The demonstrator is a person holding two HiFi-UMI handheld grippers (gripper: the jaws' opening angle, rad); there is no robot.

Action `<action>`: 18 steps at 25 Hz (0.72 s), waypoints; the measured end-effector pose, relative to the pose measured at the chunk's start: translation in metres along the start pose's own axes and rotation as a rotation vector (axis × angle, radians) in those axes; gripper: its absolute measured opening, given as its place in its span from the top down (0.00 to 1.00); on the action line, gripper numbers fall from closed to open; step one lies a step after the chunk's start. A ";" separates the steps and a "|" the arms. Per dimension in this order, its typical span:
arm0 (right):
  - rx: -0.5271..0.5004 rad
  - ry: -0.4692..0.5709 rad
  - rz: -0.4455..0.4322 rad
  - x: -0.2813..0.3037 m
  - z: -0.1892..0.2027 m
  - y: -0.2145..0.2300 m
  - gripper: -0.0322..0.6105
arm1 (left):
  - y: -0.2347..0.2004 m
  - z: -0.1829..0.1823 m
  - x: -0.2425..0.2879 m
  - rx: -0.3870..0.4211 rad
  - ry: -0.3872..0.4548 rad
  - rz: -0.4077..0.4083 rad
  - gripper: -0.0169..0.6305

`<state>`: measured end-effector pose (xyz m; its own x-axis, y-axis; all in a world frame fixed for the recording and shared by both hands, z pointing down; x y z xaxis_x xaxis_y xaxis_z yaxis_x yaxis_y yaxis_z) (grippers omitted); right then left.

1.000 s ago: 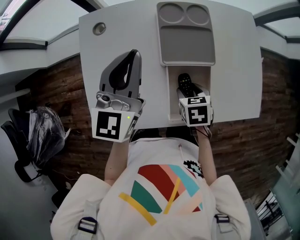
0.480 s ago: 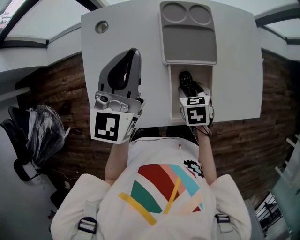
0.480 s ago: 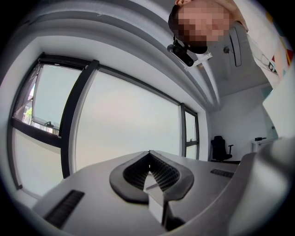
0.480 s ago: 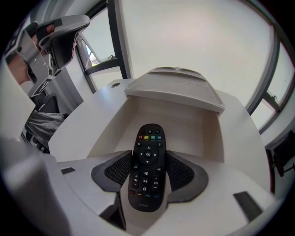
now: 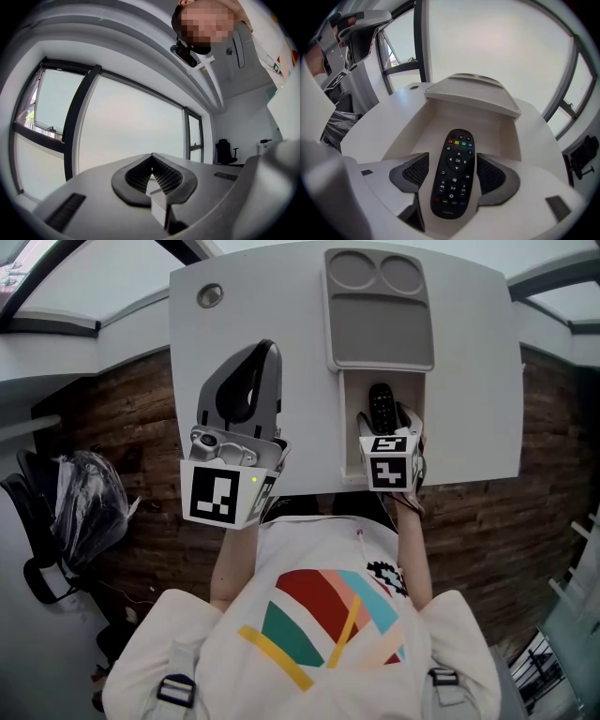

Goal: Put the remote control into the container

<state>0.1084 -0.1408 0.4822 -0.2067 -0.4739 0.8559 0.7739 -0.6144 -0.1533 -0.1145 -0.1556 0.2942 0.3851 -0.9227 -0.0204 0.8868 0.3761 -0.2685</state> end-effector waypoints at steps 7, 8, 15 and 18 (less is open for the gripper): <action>0.016 0.059 0.044 -0.015 -0.007 0.007 0.49 | 0.001 -0.005 -0.003 0.002 0.016 0.001 0.96; 0.016 0.070 0.059 -0.017 -0.008 0.009 0.49 | 0.002 -0.005 -0.003 0.002 0.017 0.003 0.96; 0.228 0.185 -0.015 -0.034 -0.013 0.023 0.49 | 0.010 -0.007 -0.003 0.006 0.024 0.024 0.96; 0.366 0.295 -0.073 -0.053 -0.016 0.034 0.63 | 0.016 -0.008 -0.003 0.013 0.032 0.036 0.96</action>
<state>0.1364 -0.1469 0.4234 -0.3882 -0.6291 0.6735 0.9002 -0.4153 0.1310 -0.1034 -0.1469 0.2817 0.4086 -0.9107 -0.0606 0.8759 0.4100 -0.2543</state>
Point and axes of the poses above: the fingertips, and each gripper's own axes: x forward along the fingers, y to its right, z out of its underside, the point moved 8 cm from there along -x, backward along the fingers, and after that the axes turned 13 degrees about -x, right-handed, at the moved point
